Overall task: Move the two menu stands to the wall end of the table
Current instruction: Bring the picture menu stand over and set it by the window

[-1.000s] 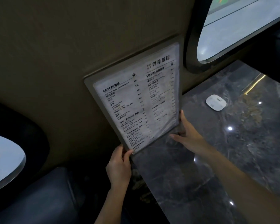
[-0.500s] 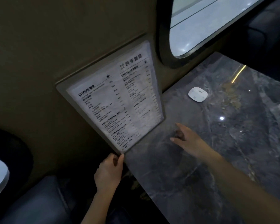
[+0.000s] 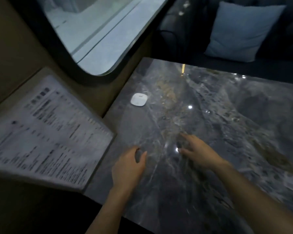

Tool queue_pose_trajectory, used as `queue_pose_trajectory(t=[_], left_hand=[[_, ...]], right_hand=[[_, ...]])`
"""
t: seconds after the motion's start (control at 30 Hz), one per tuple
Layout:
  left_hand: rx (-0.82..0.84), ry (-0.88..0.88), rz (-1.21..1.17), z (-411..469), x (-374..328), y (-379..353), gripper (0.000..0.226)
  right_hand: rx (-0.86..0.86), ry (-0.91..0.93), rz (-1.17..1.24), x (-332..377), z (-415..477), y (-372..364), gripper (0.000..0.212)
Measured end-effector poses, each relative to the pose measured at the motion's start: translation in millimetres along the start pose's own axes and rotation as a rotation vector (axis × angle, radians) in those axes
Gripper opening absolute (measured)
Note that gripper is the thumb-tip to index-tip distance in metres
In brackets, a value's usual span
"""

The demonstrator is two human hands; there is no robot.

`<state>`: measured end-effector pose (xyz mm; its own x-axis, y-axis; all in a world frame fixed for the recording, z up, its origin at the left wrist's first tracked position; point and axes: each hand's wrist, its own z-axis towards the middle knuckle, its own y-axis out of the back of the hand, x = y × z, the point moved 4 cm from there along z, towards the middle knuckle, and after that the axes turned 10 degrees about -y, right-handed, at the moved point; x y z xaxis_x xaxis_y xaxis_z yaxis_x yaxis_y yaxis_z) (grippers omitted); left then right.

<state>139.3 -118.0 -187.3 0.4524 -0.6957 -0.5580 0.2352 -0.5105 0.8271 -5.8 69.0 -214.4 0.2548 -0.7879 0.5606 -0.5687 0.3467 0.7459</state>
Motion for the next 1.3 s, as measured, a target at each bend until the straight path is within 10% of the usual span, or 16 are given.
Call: queue_pose_trajectory(t=[0.83, 1.3], left_hand=[[0.527, -0.906, -0.009, -44.3, -299.7, -189.6, 0.039], [0.633, -0.774, -0.29, -75.8, -332.9, -217.4, 0.03]], right_hand=[[-0.681, -0.888, 0.351, -288.7, -287.2, 86.4, 0.041], [-1.027, -0.613, 1.011, -336.2, -286.7, 115.3, 0.062]])
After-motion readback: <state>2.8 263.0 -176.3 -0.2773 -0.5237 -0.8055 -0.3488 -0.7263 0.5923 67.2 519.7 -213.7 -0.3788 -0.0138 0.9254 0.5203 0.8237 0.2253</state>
